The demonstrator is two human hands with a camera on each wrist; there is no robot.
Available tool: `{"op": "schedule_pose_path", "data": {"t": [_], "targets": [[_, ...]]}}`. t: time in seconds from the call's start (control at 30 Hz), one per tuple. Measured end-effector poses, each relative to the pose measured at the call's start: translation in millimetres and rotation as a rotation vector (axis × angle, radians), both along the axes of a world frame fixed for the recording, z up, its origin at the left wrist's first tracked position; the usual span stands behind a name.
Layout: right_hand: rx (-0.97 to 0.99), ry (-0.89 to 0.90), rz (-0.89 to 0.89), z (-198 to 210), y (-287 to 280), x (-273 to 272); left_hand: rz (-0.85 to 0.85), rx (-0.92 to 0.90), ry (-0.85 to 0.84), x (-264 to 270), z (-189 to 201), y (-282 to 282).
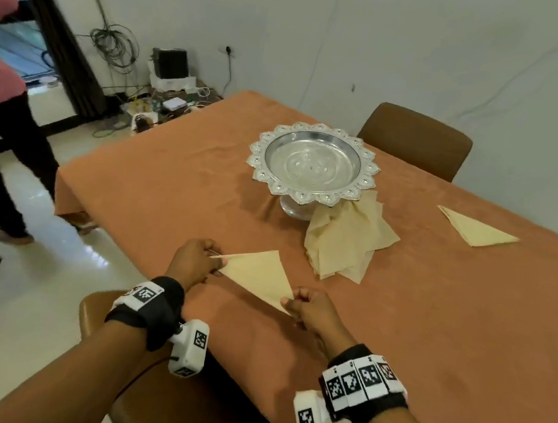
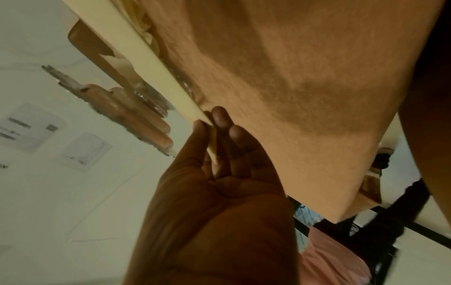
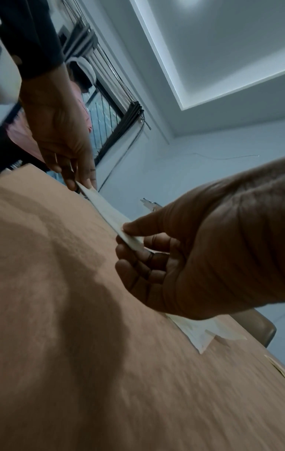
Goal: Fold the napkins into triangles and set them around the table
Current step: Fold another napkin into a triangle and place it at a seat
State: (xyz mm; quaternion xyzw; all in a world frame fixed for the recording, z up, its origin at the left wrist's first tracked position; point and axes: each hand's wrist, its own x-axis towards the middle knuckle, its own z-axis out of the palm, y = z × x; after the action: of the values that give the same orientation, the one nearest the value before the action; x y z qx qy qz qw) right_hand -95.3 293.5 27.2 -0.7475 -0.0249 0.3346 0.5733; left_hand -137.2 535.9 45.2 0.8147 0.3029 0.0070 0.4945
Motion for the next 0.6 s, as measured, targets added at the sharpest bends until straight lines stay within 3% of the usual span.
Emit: {"op": "schedule_pose_path", "data": {"t": [0.27, 0.6], "targets": [[-0.147, 0.032, -0.250, -28, 68, -25, -0.232, -0.019, 0.086, 13, -30, 76], [-0.336, -0.086, -0.305, -43, 98, -46, -0.261, -0.074, 0.144, 8, -57, 106]]}}
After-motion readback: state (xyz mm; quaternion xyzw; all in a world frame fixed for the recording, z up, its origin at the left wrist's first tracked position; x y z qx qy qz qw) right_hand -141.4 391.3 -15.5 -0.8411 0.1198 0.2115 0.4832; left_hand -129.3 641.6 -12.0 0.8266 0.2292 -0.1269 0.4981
